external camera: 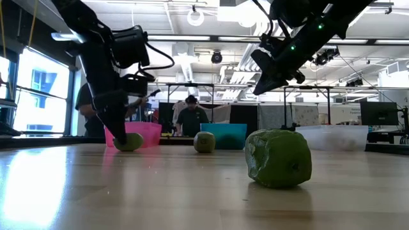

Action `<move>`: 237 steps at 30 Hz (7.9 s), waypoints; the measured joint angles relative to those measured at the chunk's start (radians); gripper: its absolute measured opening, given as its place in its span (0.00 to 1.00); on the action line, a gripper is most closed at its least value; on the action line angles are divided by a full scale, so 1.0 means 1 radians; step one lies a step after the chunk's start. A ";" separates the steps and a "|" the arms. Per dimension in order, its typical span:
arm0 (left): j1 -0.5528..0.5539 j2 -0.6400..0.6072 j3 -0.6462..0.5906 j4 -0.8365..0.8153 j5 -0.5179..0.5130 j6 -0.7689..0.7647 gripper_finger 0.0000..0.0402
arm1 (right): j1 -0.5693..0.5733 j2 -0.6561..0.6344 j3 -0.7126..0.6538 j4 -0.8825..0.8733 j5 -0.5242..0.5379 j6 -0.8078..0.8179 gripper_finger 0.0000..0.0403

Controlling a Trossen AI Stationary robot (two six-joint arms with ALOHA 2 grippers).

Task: Sort produce into baskets
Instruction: Put the lime into the red bin

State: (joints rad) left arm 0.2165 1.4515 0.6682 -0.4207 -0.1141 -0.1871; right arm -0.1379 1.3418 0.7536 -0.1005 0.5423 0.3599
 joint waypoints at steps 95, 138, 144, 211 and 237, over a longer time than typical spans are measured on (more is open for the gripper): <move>0.661 -0.050 0.155 -0.125 0.073 -0.070 0.39 | 0.001 0.000 0.000 -0.007 -0.127 0.253 0.00; 0.422 -0.426 0.031 0.073 0.084 -0.034 0.09 | 0.046 0.001 0.000 0.059 -0.359 0.058 0.46; 0.306 -0.540 -0.026 0.215 0.086 -0.046 0.01 | 0.068 0.005 0.004 0.068 -0.308 0.192 0.64; 0.281 -1.115 -0.163 0.132 -0.054 -0.098 0.01 | -0.045 0.833 1.109 -0.263 -0.267 0.242 0.22; 0.288 -1.132 -0.163 0.118 -0.110 -0.098 0.01 | -0.139 1.210 1.607 -0.255 -0.397 0.272 0.22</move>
State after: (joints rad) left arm 0.5045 0.3195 0.5049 -0.3027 -0.2237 -0.2848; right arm -0.2768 2.5516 2.3607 -0.3554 0.1451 0.6316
